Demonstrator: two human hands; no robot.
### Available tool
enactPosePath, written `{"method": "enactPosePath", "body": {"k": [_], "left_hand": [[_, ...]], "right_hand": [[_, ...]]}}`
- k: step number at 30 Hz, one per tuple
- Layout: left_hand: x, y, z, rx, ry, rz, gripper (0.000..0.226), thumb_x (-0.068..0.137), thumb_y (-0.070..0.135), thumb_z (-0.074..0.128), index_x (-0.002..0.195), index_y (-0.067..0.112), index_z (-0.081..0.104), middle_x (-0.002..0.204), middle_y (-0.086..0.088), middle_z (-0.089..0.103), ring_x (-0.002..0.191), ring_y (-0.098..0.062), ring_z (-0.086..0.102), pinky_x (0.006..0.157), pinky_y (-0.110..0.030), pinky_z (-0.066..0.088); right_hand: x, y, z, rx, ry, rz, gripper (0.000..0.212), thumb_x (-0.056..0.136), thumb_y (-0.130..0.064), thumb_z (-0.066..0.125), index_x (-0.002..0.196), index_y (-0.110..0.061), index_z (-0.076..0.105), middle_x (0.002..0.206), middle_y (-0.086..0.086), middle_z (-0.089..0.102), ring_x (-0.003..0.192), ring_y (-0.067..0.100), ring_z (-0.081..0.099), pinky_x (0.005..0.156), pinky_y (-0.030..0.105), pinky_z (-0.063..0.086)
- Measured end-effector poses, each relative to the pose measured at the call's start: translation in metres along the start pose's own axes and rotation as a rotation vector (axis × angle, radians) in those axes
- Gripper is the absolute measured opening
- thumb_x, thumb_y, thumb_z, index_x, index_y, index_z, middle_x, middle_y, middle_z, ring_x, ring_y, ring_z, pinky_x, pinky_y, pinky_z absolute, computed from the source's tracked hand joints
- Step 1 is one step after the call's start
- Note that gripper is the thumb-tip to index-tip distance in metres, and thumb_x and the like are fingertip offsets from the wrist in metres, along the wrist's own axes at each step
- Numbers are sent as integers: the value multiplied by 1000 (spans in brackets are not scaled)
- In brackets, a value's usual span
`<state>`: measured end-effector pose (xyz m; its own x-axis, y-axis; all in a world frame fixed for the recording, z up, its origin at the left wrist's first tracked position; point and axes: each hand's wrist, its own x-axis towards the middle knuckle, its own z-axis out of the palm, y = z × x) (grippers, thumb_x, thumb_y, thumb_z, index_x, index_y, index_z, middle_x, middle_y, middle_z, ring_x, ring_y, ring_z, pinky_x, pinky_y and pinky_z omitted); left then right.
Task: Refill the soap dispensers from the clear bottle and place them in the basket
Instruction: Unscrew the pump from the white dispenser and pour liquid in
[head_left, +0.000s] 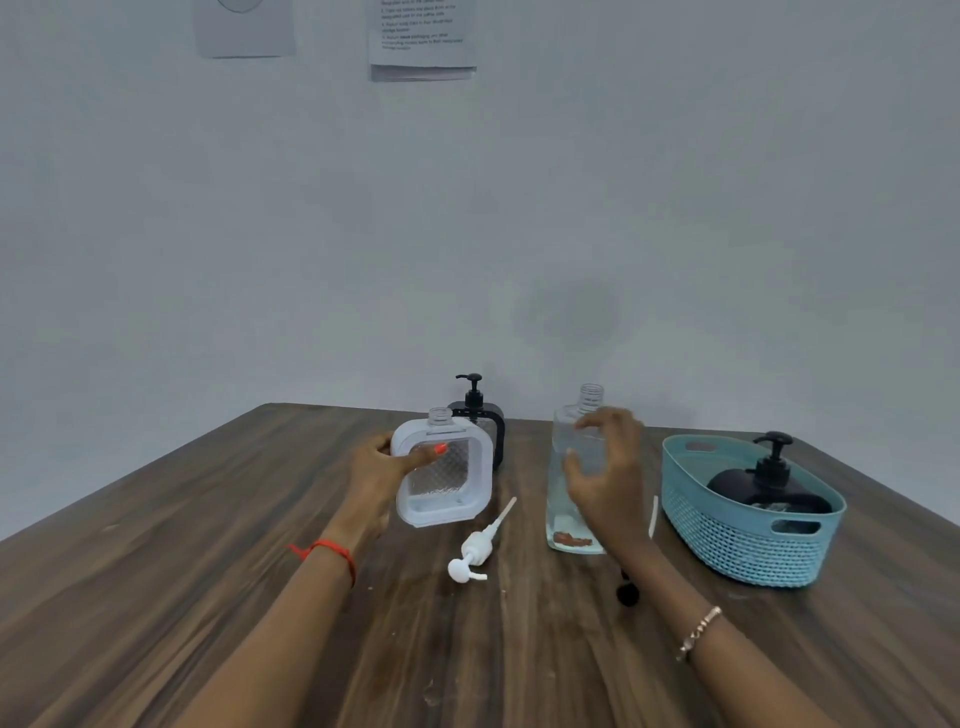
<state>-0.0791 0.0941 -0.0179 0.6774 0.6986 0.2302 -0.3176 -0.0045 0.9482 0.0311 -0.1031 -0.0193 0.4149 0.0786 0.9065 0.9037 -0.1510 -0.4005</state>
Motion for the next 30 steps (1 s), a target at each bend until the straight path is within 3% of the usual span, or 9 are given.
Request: {"method": "enactPosePath", "body": {"k": [3, 5, 8, 11, 14, 19, 23, 25, 30], "left_hand": [[0, 1, 9, -7, -46, -2, 29, 68, 4, 78, 90, 16, 64, 89, -4, 68, 77, -21, 65, 63, -29, 53], [0, 2, 15, -18, -74, -3, 31, 68, 3, 78, 94, 12, 65, 92, -8, 69, 78, -23, 66, 66, -31, 55], [-1, 3, 22, -40, -97, 4, 25, 70, 1, 75, 92, 10, 66, 88, -8, 70, 71, -18, 68, 59, -26, 57], [0, 2, 27, -23, -110, 15, 25, 72, 3, 74, 94, 9, 67, 86, -6, 70, 67, -13, 68, 57, -25, 56], [2, 1, 28, 31, -111, 27, 26, 73, 5, 74, 97, 9, 67, 87, -6, 70, 66, -11, 67, 60, -27, 55], [7, -1, 31, 58, -111, 55, 22, 72, 1, 74, 90, 11, 65, 85, -6, 69, 60, -7, 67, 49, -17, 51], [8, -6, 35, 109, -61, 96, 30, 67, 7, 80, 92, 8, 65, 87, -7, 70, 73, -17, 66, 51, -17, 50], [10, -9, 36, 169, -20, 114, 36, 61, 14, 85, 91, 11, 65, 90, -8, 71, 81, -23, 68, 63, -30, 56], [12, -9, 36, 306, 51, 135, 51, 52, 26, 90, 93, 15, 63, 93, -5, 68, 87, -23, 66, 79, -47, 56]], "right_hand": [[10, 14, -10, 54, 158, 205, 49, 72, -6, 74, 110, -7, 44, 109, 1, 38, 102, 10, 37, 91, 23, 35], [12, 30, -12, 45, 136, 370, 66, 72, -17, 77, 123, -5, 38, 120, 5, 37, 110, 11, 35, 95, 28, 33], [14, 53, -14, 269, -129, 699, 87, 65, -29, 82, 134, -13, 34, 130, 6, 47, 116, 21, 48, 96, 39, 44], [12, 69, -12, 409, -376, 859, 78, 61, -14, 84, 128, -10, 44, 119, 14, 61, 96, 21, 63, 71, 30, 57], [8, 71, -7, 350, -420, 855, 65, 60, -6, 83, 118, -7, 53, 107, 11, 66, 85, 15, 65, 58, 19, 55], [0, 78, 1, 246, -321, 848, 86, 28, -47, 90, 105, -23, 60, 101, 0, 71, 93, 20, 68, 82, 46, 56], [-2, 61, 1, 221, -214, 807, 65, 38, -32, 90, 95, -25, 61, 95, -1, 71, 87, 18, 68, 79, 43, 57], [1, 49, 1, 185, -196, 758, 59, 47, -17, 90, 97, -21, 59, 99, -1, 68, 88, 18, 64, 77, 34, 53], [14, 34, 2, 3, -230, 551, 77, 52, -6, 85, 122, -14, 53, 114, 5, 63, 103, 23, 57, 88, 35, 47]]}}
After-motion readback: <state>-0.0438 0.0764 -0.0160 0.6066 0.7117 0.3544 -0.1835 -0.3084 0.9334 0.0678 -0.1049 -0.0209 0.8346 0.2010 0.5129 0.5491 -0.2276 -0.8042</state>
